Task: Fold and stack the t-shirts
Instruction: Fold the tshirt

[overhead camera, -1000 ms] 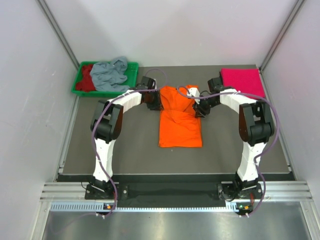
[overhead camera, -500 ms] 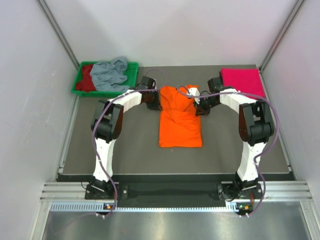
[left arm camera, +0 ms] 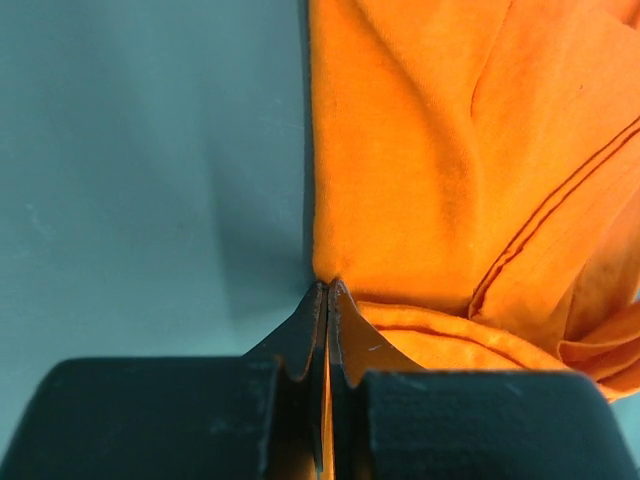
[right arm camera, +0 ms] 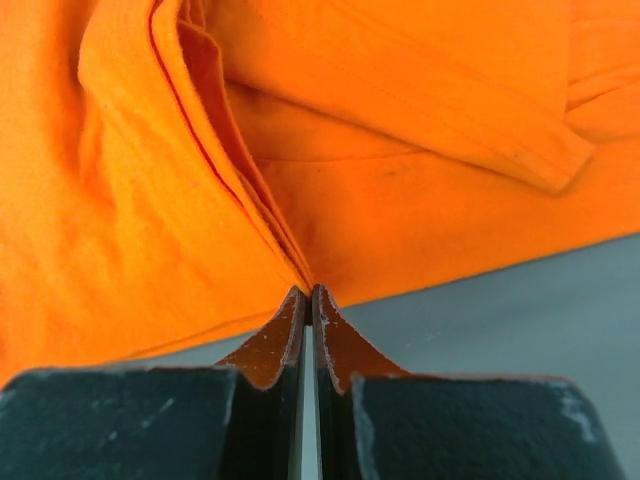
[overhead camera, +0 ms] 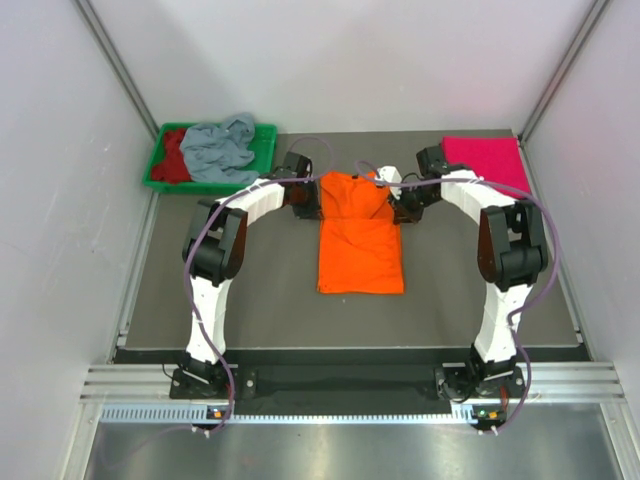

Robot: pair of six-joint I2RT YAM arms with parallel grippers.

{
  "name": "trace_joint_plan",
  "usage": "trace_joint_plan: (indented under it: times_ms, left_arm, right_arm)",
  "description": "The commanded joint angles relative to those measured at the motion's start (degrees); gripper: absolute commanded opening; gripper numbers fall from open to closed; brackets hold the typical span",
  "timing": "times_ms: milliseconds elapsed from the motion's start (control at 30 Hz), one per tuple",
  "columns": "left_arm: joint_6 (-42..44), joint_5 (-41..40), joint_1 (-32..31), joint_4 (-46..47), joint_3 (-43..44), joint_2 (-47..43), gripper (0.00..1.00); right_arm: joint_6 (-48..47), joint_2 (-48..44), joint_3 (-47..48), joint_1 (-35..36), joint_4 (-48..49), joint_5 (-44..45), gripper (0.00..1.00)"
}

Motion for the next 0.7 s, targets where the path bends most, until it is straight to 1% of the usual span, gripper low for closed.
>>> trace_joint_plan:
  times_ms: [0,167,667]
  left_arm:
    - [1.36,-5.57,0.4,-3.1,0.66,1.84,0.0]
    - [1.01,-7.15,0.31,-3.1,0.66,1.49,0.0]
    - [-0.04,-10.4,0.4,-2.66,0.31,2.11,0.0]
  right_arm:
    - [0.0,1.25,4.68,-0.98,-2.14,-0.19,0.0]
    - [0.26,2.92,6.26,-1.33,-4.08,0.52,0.0]
    - [1.93,7.84,8.99,-2.47,-5.31,2.27,0.0]
